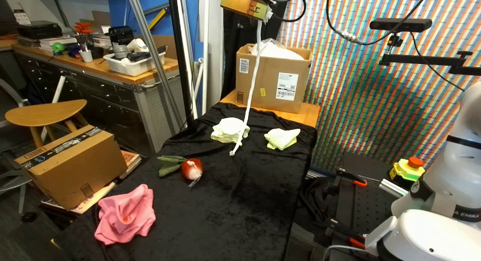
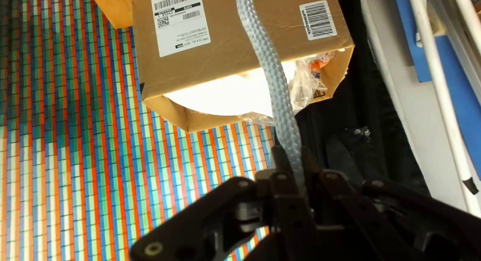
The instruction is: Stack the items on the tablecloth together.
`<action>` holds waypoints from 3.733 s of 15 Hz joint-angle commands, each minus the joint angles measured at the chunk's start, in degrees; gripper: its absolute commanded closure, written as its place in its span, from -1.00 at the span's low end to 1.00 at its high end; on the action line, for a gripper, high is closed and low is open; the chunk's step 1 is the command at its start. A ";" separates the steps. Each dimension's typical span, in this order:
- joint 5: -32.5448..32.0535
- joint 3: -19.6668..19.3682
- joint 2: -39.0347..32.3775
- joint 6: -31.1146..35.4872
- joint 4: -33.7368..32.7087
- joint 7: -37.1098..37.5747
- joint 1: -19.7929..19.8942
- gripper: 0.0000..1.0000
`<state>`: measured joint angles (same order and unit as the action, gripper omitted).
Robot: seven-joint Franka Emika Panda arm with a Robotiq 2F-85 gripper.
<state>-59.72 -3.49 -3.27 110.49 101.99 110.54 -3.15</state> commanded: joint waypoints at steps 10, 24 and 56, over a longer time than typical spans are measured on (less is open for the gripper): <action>-6.82 4.37 -14.31 5.46 -2.85 4.21 -1.60 0.81; -2.54 4.93 -35.85 22.48 -11.83 -7.75 -2.80 0.80; 43.38 -10.62 -22.81 32.69 11.39 -57.10 -4.13 -1.00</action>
<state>-14.60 -11.58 -31.55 141.19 108.47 51.31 -5.88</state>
